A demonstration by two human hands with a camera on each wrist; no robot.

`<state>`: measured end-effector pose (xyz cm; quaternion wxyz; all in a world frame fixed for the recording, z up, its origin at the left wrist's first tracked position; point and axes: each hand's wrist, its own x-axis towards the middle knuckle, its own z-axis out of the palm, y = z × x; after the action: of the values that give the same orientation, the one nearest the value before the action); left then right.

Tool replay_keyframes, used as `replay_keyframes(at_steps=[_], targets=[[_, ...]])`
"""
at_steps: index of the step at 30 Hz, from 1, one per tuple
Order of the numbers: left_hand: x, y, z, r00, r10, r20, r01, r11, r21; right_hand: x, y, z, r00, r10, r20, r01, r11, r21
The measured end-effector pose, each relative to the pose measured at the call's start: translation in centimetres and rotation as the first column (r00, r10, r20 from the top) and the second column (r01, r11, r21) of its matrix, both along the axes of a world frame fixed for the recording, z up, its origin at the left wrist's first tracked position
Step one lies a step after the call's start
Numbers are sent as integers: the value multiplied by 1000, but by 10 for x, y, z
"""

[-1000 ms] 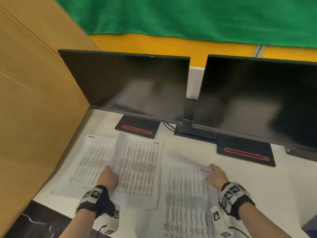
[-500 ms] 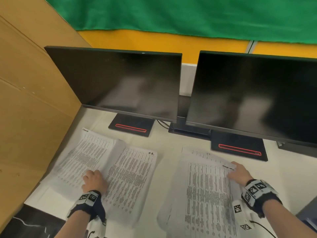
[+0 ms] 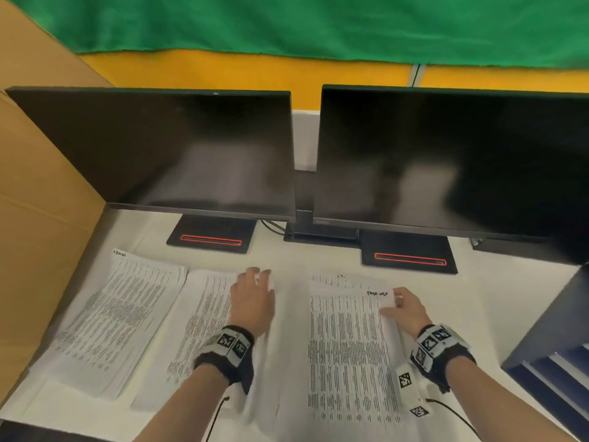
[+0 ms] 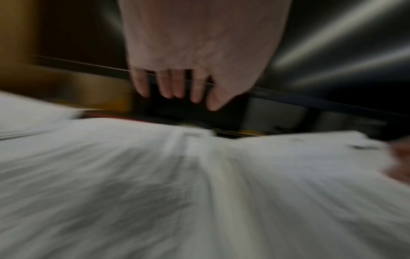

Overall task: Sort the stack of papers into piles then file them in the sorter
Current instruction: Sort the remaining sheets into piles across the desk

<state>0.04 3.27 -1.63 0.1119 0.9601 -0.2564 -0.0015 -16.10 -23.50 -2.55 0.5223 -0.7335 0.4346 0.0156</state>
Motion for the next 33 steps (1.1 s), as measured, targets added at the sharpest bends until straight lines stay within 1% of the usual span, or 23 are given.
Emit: replay_keyframes(at_steps=[1, 2, 3, 5, 7, 8, 10, 11, 13, 16, 19, 21, 25, 27, 29, 30, 31, 32, 33], targets=[[-6, -23, 1, 985, -173, -19, 173, 985, -15, 1, 3, -1, 1000, 24, 6, -24, 1000, -5], [-11, -42, 0, 949, -311, -57, 311, 950, -14, 1, 6, -2, 998, 56, 7, -56, 998, -17], [-14, -58, -2, 909, -404, -106, 407, 914, 6, 2, 6, -6, 997, 80, 8, -80, 996, -36], [-13, -77, -9, 856, -477, -201, 501, 861, 90, 1, 4, -15, 993, 117, 7, -116, 991, -69], [-9, -84, -12, 839, -493, -232, 530, 835, 145, 0, -6, -36, 988, 152, 8, -151, 985, -84], [-7, -86, -11, 839, -497, -221, 531, 838, 128, -1, -3, -30, 987, 160, 7, -158, 982, -102], [-5, -88, -9, 836, -505, -213, 517, 856, 0, -2, 7, -12, 990, 139, 35, -134, 983, -122], [-6, -88, -8, 833, -501, -234, 497, 864, -83, -2, 11, -8, 992, 110, 61, -103, 989, -108], [-6, -89, -7, 826, -481, -293, 442, 876, -193, -1, 17, -4, 991, 30, 130, -14, 993, -117], [-5, -91, -8, 816, -445, -370, 380, 894, -237, 0, 22, -3, 976, -65, 207, 114, 966, -234], [-3, -92, -6, 809, -412, -419, 333, 909, -252, 2, 23, -4, 951, -100, 293, 175, 955, -241], [1, -89, -6, 803, -405, -438, 341, 914, -219, 0, 24, 0, 951, -58, 305, 141, 955, -259], [24, -74, -5, 808, -363, -463, 324, 932, -165, -16, 18, 0, 953, 31, 300, -2, 995, -97], [34, -64, -4, 830, -337, -445, 334, 938, -87, -25, 16, 2, 946, 62, 319, -48, 997, -53], [39, -56, -3, 881, -288, -375, 286, 956, -62, -31, 16, 3, 940, 83, 332, -81, 996, -22], [38, -55, -1, 914, -265, -307, 256, 964, -70, -33, 18, 4, 938, 103, 332, -105, 994, -11], [36, -54, 1, 937, -267, -224, 256, 964, -75, -34, 20, 2, 937, 124, 326, -128, 992, -10], [33, -55, 3, 943, -288, -167, 278, 957, -80, -34, 21, -2, 938, 139, 319, -142, 990, -13], [30, -54, 4, 935, -315, -164, 303, 948, -97, -33, 24, -7, 942, 150, 300, -151, 988, -20]])
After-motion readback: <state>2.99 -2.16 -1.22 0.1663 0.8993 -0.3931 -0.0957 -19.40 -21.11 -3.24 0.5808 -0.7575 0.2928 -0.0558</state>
